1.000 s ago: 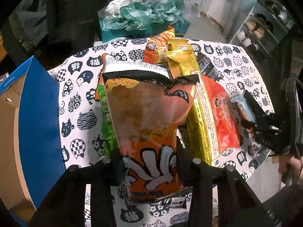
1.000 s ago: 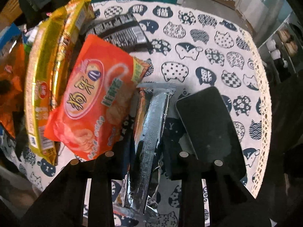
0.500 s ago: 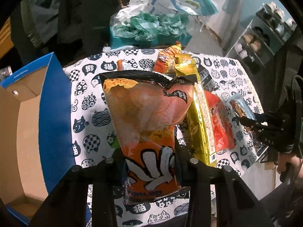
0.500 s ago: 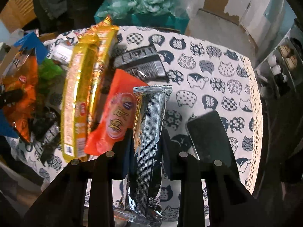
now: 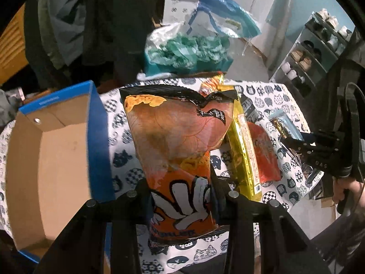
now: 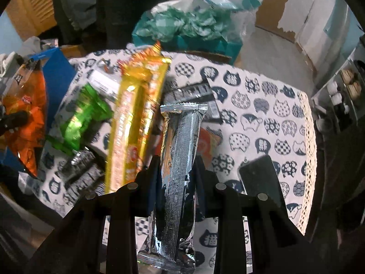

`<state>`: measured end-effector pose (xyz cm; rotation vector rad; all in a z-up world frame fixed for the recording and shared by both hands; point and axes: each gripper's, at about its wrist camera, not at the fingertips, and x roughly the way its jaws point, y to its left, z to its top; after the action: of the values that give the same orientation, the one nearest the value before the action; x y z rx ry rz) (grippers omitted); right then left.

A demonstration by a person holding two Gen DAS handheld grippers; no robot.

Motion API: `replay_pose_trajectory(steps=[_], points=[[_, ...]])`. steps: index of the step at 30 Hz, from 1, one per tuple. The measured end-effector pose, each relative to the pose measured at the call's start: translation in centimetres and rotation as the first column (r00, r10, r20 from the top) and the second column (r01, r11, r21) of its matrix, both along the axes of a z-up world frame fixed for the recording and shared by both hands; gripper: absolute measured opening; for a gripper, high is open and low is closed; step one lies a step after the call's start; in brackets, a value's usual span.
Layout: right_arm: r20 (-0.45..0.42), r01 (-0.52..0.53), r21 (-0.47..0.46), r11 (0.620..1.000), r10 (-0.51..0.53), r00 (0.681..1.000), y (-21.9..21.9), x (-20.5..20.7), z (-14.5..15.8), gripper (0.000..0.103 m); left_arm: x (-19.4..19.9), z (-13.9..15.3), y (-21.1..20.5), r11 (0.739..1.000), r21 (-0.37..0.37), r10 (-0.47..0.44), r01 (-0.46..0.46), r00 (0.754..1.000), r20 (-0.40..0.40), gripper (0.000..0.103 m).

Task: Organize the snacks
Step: 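Carry both snacks into the cardboard box and open both tools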

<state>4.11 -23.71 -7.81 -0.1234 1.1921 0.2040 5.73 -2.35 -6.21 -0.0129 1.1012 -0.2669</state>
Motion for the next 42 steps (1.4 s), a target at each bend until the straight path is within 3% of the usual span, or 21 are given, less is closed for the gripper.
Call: replay_pose_trajectory(steps=[20, 27, 32, 38, 42], points=[[0.053, -0.173, 0.081, 0.982, 0.169, 0.984, 12.3, 1.7, 5.4, 0.028, -2.2, 3.6, 8.0, 0.992, 0.066, 0.095, -0.104, 0.987, 0.130, 0.038], [0.035, -0.233, 0.117, 0.965, 0.231, 0.972, 17.9, 2.9, 5.7, 0.028, -2.8, 3.5, 12.2, 0.983, 0.059, 0.164, -0.174, 0.977, 0.138, 0.038], [0.029, -0.281, 0.121, 0.952, 0.280, 0.960, 22.1, 3.4, 5.8, 0.028, -3.3, 2.9, 14.7, 0.970, 0.099, 0.204, -0.220, 0.967, 0.152, 0.038], [0.016, -0.349, 0.117, 0.930, 0.349, 0.937, 27.0, 3.2, 5.5, 0.028, -3.8, 1.3, 18.0, 0.955, 0.099, 0.267, -0.279, 0.956, 0.120, 0.038], [-0.004, -0.390, 0.114, 0.914, 0.393, 0.920, 30.3, 2.8, 4.7, 0.028, -4.1, 0.4, 19.5, 0.942, 0.138, 0.294, -0.307, 0.950, 0.107, 0.038]])
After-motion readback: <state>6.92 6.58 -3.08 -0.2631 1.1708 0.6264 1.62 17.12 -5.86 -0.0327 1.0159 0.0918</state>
